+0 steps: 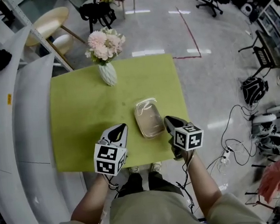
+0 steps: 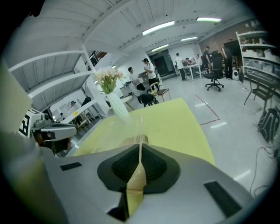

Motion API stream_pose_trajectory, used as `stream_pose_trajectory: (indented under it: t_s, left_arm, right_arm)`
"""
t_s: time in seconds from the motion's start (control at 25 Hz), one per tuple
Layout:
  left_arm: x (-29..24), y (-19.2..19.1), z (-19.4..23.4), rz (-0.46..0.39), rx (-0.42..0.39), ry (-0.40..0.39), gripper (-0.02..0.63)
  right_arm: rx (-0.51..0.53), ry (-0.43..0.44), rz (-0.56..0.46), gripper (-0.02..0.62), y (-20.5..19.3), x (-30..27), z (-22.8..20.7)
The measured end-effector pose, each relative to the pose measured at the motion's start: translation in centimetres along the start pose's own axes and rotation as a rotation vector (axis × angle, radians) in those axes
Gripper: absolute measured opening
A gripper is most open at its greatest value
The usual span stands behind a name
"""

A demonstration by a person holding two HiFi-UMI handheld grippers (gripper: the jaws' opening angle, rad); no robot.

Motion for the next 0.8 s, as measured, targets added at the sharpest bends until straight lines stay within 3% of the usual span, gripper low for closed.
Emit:
stream_pose_trajectory:
  t_s: [0.48,0.8]
  left_arm:
    - [6.8,9.7,1.1,-0.227,-0.104,0.116,0.006]
    - [12.9,15.5,-0.6,-0.383,-0.227,0.188,0.006]
  right_arm:
    - [0.046,0.076,-0.328,0.023,10.4,12.0,7.9]
    - [0.115,0.171,-0.541,0.025,13.4,21.4,13.6]
Point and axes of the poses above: the fingertips, and each gripper's own axes: x backward along the fingers, z to its left, y out of its top, the point moved 6 cm from there along x, backward along the fingers, and after that the axes turned 6 degrees about -x, right-handed, at the moved point
